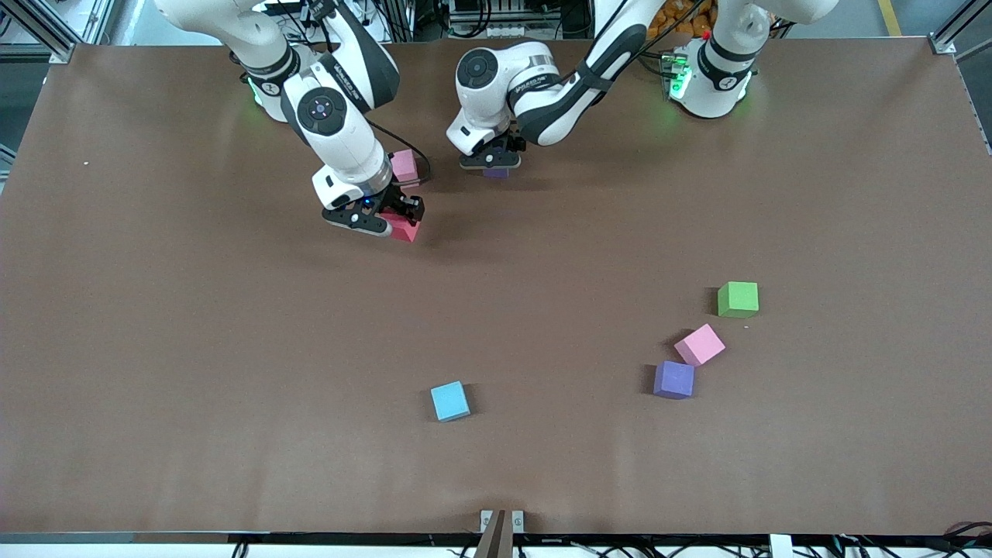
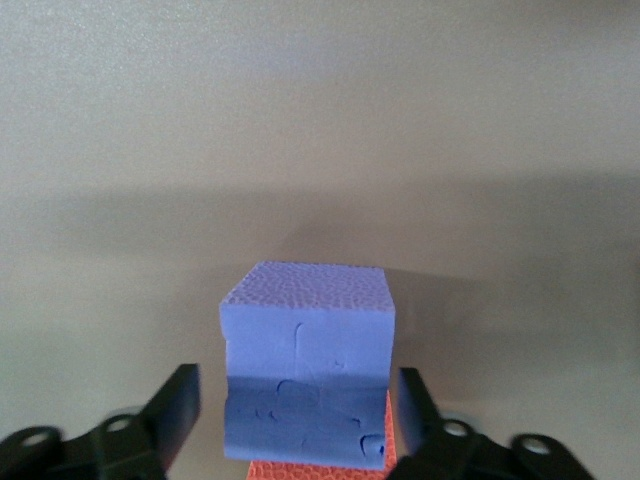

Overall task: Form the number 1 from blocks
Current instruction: 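Place the purple cube beside the orange cube with the left gripper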

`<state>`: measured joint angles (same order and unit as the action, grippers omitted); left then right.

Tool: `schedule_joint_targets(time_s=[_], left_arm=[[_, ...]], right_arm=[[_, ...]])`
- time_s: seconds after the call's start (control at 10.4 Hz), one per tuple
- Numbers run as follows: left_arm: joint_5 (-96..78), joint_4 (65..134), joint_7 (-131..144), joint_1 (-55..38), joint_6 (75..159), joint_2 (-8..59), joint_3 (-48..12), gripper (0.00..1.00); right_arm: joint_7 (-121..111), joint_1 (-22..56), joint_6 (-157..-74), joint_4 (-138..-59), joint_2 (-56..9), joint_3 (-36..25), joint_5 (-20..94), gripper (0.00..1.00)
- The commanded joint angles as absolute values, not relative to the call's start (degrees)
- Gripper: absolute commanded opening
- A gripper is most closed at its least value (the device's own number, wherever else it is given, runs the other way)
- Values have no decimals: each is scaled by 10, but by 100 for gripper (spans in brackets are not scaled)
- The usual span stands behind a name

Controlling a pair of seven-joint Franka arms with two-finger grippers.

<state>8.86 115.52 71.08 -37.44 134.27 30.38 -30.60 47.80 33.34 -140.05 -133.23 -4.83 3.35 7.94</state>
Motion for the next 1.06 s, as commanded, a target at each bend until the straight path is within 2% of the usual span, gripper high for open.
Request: schedule_joint_targets(time_s=[0.0,0.19,0.48,0.77,0.96], left_arm=[[96,1143,734,-370,1343,298,-308,100],[95,1142,746,-350,1331,253,-308,100],[98,1141,736,-288,1266,185,-303,100],[106,1139,681,-166,1259,168,-294,100],[130,1104,569,-115,1259,181,-248,100]], right_arm=[[488,337,-1410,-1340,-44,35,82,49],[488,337,-1410,-1340,-43,36,82,49],[504,349,-1412,-1339,-44,36,82,49],[510,401,-1420,-1330,-71,37,78,49],[512,451,-1425,-1288,-124,36,76,49]])
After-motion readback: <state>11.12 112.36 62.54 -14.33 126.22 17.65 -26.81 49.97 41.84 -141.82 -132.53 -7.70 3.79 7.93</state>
